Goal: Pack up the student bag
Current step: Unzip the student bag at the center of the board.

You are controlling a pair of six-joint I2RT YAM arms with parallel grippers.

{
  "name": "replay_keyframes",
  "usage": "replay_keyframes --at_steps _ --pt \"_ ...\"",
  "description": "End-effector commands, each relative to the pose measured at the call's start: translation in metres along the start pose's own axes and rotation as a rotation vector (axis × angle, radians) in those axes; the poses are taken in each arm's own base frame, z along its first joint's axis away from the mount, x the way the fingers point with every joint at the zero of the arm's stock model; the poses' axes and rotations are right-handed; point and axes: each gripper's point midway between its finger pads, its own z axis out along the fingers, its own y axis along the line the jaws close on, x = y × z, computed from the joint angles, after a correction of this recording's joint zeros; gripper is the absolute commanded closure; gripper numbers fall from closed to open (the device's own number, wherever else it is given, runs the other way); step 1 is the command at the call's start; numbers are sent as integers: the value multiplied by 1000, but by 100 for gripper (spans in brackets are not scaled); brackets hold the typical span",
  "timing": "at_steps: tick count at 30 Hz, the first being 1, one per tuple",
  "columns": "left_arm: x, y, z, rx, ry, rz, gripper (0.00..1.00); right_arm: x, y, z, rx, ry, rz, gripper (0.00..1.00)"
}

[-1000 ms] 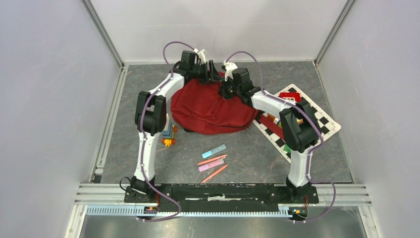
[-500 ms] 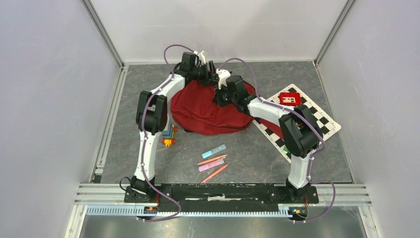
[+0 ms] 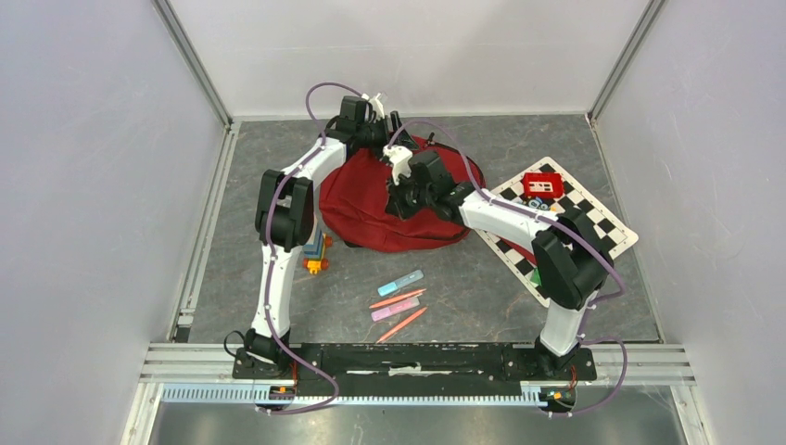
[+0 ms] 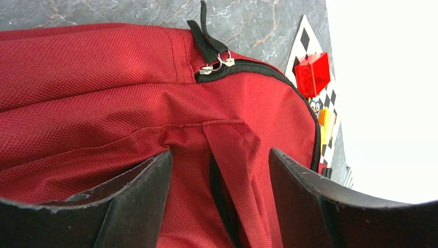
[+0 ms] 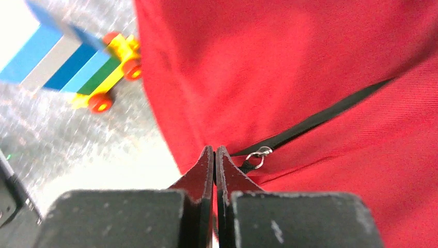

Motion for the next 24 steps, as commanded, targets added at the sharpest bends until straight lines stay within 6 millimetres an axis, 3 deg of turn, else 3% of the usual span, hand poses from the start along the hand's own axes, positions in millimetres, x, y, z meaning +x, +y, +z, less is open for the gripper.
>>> replay_keyframes --at_steps 1,9,12,16,19,22,24 --pt "-21 31 1 -91 -74 -5 25 14 49 -17 -155 87 -38 100" --pt "-29 29 -4 -98 -97 14 25 29 64 -24 -197 147 -92 100" --pt "-35 22 -7 -86 -106 33 24 21 60 -22 -166 136 -88 98" --pt "-57 -11 -25 -33 -143 105 13 -16 46 -28 -45 61 -75 60" --pt "-76 -39 -48 -15 -183 185 1 -41 21 -40 82 1 -29 41" --pt "-85 -55 -72 -38 -212 237 0 -52 -10 -52 180 -43 65 33" --pt "-85 -55 -86 -77 -225 229 0 -56 -32 -59 234 -67 137 31"
